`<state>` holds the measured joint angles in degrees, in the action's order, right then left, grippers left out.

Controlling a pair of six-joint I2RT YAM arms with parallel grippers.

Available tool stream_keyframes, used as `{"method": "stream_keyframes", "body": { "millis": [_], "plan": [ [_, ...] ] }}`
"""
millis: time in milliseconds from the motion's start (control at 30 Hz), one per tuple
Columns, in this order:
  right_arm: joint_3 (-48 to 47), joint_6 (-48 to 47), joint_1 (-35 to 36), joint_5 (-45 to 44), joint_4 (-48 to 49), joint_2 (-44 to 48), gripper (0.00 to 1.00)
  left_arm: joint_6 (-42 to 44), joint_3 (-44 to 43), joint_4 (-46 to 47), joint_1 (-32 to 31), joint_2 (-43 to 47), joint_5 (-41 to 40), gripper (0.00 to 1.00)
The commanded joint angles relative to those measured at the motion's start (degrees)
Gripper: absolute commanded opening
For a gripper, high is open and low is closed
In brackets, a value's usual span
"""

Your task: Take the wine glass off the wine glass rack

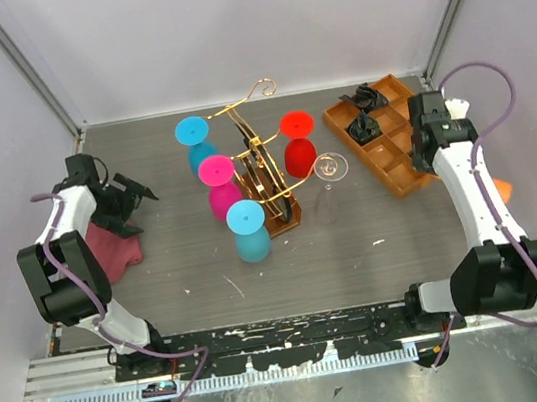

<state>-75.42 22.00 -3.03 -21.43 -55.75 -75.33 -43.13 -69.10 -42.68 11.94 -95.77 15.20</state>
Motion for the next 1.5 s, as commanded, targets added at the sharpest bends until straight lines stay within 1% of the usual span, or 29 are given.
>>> {"method": "stream_keyframes", "body": {
  "millis": [0,100,200,367,467,533,600,700,767,833,967,1300,1367,1467],
  "plan": [
    [5.6,4.5,-0.1,-27.5,-2.8,-1.0,0.01,-0.5,1.3,1.3,0.1,1.6,2.9,1.00],
    [7.5,7.2,-0.1,-34.1,-5.0,-5.5,0.01,-1.1,2.0,1.9,0.1,1.3,4.6,0.99],
    [8.4,11.5,0.2,-40.9,-8.8,-12.7,0.01,-1.6,2.3,2.2,0.1,1.1,5.5,1.00],
    [8.3,16.0,1.1,-42.7,-10.4,-21.3,0.01,-0.8,2.6,1.4,0.1,2.3,5.9,1.00],
    [7.3,21.0,1.1,-45.2,-12.5,-27.0,0.01,-0.9,3.1,1.4,0.1,2.9,6.9,0.99],
    [6.5,26.9,1.1,-47.1,-16.4,-30.8,0.01,-1.7,3.7,2.3,0.1,2.7,7.8,0.99],
    [6.2,29.7,1.1,-48.3,-18.1,-34.0,0.01,-2.1,4.1,2.7,0.1,2.2,8.4,1.00],
    [4.7,31.2,1.2,-48.6,-19.6,-38.3,0.01,-1.8,4.4,2.7,0.2,1.7,8.6,0.99],
    [3.6,30.8,1.2,-49.0,-19.4,-40.5,0.01,-1.3,4.2,2.5,0.2,1.6,8.3,0.99],
    [3.9,25.9,1.3,-47.4,-15.1,-41.1,0.01,-1.0,4.3,2.3,0.3,1.5,8.1,0.99],
    [4.4,20.4,1.3,-44.5,-9.9,-42.6,0.01,-0.7,3.7,2.0,0.5,1.2,8.0,0.99],
    [2.7,17.1,1.4,-40.2,-5.6,-46.7,0.01,0.5,3.1,1.0,1.0,1.1,7.3,0.99],
    [2.7,15.7,1.4,-38.2,-4.0,-46.5,0.21,0.6,3.1,0.9,1.1,1.1,7.1,0.99],
    [2.9,13.3,1.4,-35.0,-1.5,-45.9,0.36,0.6,3.1,0.8,1.2,1.0,6.9,0.99]
  ]
}}
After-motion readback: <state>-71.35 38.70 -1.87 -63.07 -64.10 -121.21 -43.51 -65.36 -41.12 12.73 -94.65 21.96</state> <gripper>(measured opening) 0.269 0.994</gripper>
